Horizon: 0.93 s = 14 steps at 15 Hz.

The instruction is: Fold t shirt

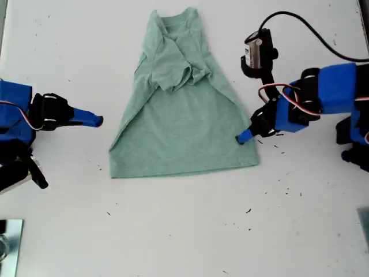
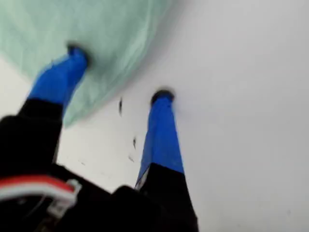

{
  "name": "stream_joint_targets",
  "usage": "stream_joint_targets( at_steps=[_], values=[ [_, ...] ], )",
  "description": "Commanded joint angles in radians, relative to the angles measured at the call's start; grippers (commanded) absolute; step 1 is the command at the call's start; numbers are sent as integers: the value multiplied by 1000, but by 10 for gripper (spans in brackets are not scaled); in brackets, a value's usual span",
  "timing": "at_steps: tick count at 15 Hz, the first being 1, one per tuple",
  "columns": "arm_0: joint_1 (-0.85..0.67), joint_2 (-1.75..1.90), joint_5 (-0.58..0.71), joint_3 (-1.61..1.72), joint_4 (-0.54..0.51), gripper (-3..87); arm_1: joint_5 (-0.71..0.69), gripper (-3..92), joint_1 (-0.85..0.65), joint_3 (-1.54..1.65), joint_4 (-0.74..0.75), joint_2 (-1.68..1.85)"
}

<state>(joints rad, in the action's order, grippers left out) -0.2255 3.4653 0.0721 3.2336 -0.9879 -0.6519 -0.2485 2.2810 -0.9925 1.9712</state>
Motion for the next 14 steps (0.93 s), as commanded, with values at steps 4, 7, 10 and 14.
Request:
stream_joint_targets(
  at_steps=[4, 7, 10, 14],
  values=[
    [2, 5, 9, 12, 0, -3, -18, -2, -5, -87, -74, -91],
    [2, 5, 12, 12, 0, -3, -15, -2, 6, -127, -126, -98],
    [11, 5, 12, 12, 2, -3, -40, -4, 14, -428, -479, -83],
    [9, 6, 14, 12, 2, -3, 8, -4, 37, -680, -545, -124]
  ],
)
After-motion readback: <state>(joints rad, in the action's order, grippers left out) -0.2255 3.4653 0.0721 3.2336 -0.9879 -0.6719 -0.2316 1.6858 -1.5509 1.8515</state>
